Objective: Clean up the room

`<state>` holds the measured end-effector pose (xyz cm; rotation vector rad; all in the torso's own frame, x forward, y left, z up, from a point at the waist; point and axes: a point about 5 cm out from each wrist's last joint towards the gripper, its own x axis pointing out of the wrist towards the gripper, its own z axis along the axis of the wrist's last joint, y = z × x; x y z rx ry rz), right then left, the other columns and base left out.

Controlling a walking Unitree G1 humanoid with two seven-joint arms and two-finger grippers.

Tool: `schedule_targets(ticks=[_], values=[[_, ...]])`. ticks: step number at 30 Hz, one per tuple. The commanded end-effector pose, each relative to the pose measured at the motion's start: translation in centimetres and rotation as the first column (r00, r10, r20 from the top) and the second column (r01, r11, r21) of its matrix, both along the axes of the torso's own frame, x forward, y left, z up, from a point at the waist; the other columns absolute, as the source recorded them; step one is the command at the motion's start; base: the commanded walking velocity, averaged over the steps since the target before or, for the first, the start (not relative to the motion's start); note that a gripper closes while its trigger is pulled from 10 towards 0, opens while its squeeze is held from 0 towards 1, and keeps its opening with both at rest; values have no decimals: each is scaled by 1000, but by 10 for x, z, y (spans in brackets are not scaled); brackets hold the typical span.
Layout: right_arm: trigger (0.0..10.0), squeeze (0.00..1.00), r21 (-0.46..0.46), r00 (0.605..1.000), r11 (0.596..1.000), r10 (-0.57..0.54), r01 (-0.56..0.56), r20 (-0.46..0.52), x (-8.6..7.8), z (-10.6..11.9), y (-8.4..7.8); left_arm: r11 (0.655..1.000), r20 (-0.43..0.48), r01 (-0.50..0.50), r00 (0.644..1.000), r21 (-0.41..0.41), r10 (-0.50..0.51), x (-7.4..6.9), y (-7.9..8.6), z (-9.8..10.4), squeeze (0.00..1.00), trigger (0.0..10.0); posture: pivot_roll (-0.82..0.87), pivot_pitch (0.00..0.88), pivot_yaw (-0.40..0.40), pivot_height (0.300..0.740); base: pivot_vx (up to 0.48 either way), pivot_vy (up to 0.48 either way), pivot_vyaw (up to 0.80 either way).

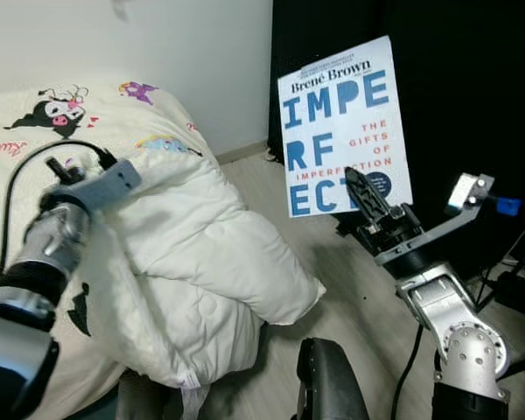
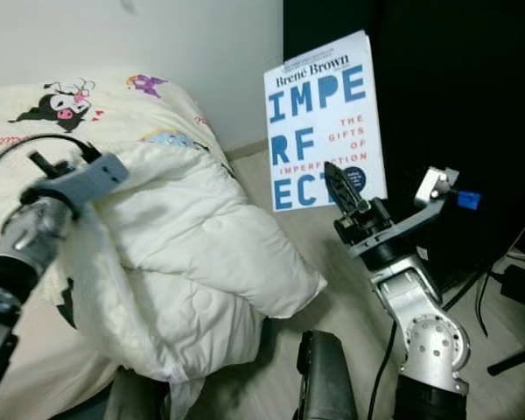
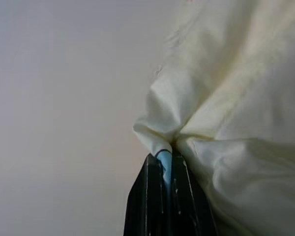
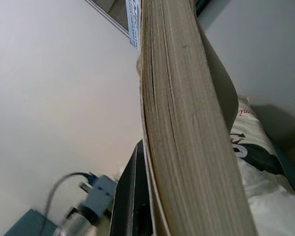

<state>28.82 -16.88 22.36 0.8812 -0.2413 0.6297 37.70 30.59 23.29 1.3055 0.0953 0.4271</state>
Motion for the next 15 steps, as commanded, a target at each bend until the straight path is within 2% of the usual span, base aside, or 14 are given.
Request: schedule_targets(ticks=[1, 2, 3, 4, 5, 6, 7, 10, 11, 15], values=[[0, 0, 13, 999, 1000, 22, -23, 48, 2, 8, 3, 996, -3, -79, 997, 46, 79, -10, 21, 14, 0, 0, 36, 135, -41, 542, 0, 0, 0], [0, 0, 13, 999, 1000, 22, -23, 48, 2, 8, 3, 996, -3, -79, 997, 46, 79, -10, 21, 14, 0, 0, 36, 135, -41, 542, 0, 0, 0], [0, 0, 15, 998, 999, 36, -37, 50, 5, 8, 5, 990, 38, -117, 993, 83, 114, -20, 35, 30, 0, 0, 57, 129, -56, 542, 0, 0, 0], [0, 0, 15, 998, 999, 36, -37, 50, 5, 8, 5, 990, 38, -117, 993, 83, 114, -20, 35, 30, 0, 0, 57, 129, -56, 542, 0, 0, 0], [0, 0, 15, 997, 999, 50, -51, 51, 8, 8, 7, 979, 85, -165, 984, 123, 155, -30, 50, 46, 0, 0, 67, 125, -62, 542, 0, 0, 0], [0, 0, 15, 997, 999, 50, -51, 51, 8, 8, 7, 979, 85, -165, 984, 123, 155, -30, 50, 46, 0, 0, 67, 125, -62, 542, 0, 0, 0], [0, 0, 16, 996, 998, 64, -65, 54, 10, 9, 9, 978, 154, -196, 971, 67, 184, -39, 63, 60, 0, 0, 81, 120, -71, 542, 0, 0, 0], [0, 0, 16, 996, 997, 73, -74, 55, 12, 9, 11, 972, 172, -210, 967, 108, 190, -44, 67, 69, 0, 0, 81, 120, -71, 542, 0, 0, 0], [0, 0, 17, 995, 996, 82, -83, 57, 13, 10, 13, 960, 178, -245, 959, 137, 219, -47, 71, 74, 0, 0, 84, 111, -72, 542, 0, 0, 0], [0, 0, 20, 993, 995, 99, -101, 66, 15, 11, 17, 949, 222, -273, 946, 155, 236, -48, 70, 87, 0, 0, 79, 101, -67, 542, 0, 0, 0]])
